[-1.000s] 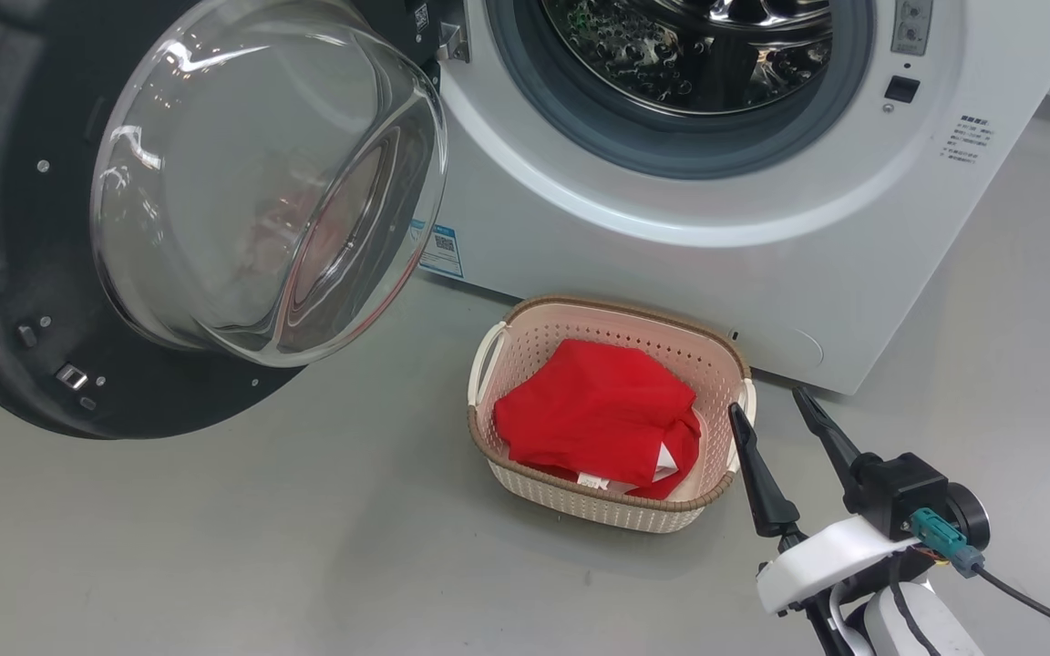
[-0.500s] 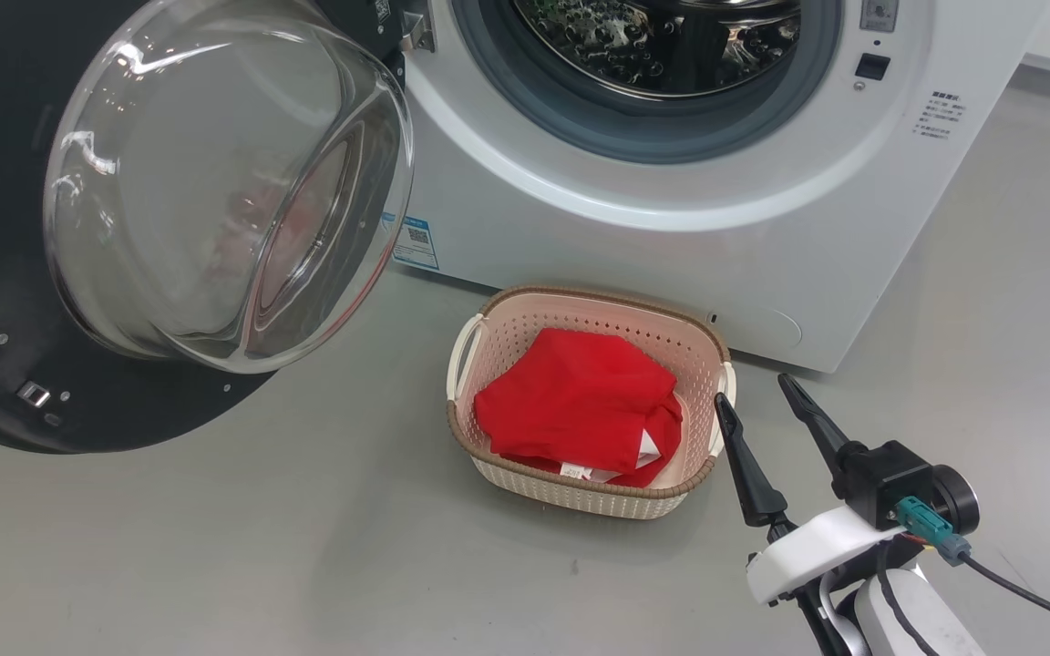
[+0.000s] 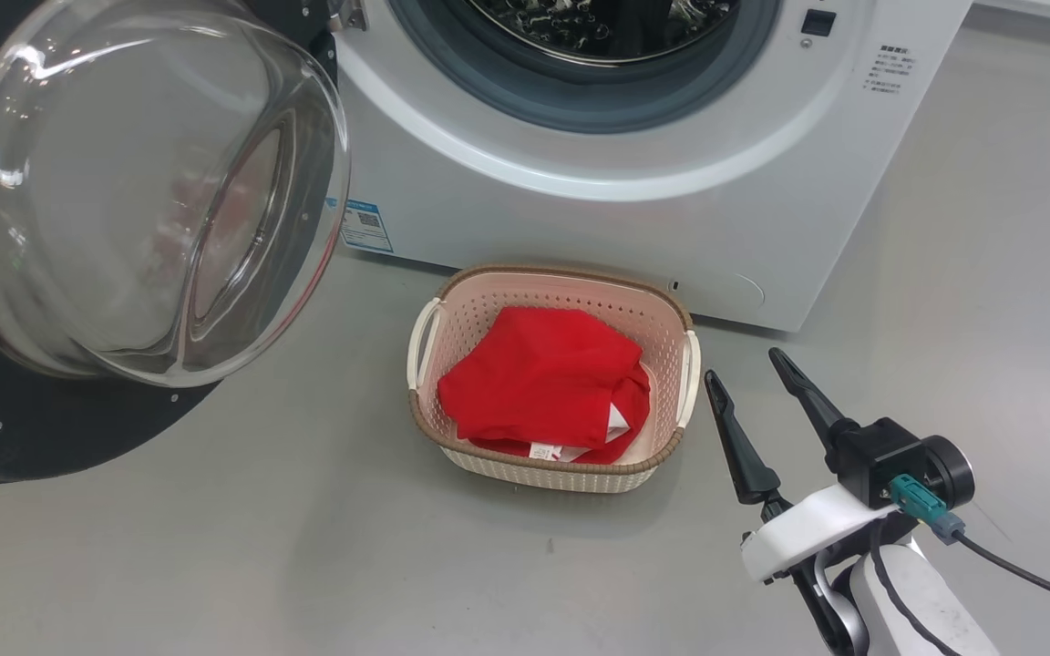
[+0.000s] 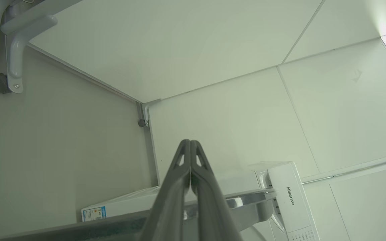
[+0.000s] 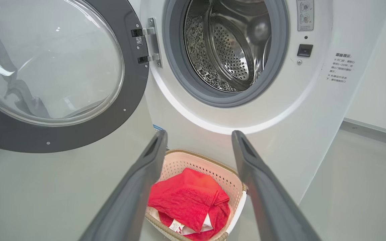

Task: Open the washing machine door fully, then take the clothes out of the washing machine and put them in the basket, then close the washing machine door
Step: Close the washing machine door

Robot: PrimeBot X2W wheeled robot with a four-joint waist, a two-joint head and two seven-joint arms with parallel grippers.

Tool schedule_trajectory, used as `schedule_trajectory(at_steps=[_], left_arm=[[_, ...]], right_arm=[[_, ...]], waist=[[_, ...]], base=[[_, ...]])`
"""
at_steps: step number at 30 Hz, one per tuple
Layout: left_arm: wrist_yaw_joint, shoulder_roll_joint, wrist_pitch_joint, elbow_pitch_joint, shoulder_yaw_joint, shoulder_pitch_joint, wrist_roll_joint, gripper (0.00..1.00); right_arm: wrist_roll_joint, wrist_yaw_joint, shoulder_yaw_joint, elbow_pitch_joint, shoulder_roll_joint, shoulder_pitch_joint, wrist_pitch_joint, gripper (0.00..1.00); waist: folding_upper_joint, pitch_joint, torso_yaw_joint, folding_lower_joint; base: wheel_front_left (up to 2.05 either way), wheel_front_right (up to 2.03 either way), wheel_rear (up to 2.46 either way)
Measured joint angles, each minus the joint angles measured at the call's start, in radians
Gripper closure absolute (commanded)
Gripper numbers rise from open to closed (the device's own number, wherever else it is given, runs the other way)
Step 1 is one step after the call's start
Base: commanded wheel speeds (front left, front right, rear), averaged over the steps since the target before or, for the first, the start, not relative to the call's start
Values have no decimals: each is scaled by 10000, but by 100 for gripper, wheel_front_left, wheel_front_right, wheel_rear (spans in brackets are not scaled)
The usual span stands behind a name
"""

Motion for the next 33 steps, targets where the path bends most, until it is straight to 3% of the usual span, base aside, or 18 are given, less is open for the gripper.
schedule_trajectory(at_steps=[10, 18, 33], left_arm=[[12, 2, 357, 947, -447, -510, -8, 100], [-42, 15, 809, 1350, -729, -798, 2, 100], [-1097, 290, 2485, 1384, -1149, -780, -251, 100]], right_arm=[[-2, -4, -173, -8, -142, -168, 0, 0], [-4, -8, -261, -13, -226, -169, 0, 0], [-15, -8, -284, -48, -238, -232, 0, 0]], waist=[[0, 393, -513, 0], [0, 495, -520, 0], [0, 630, -306, -1]], base=[[0, 0, 0], [0, 0, 0], [0, 0, 0]])
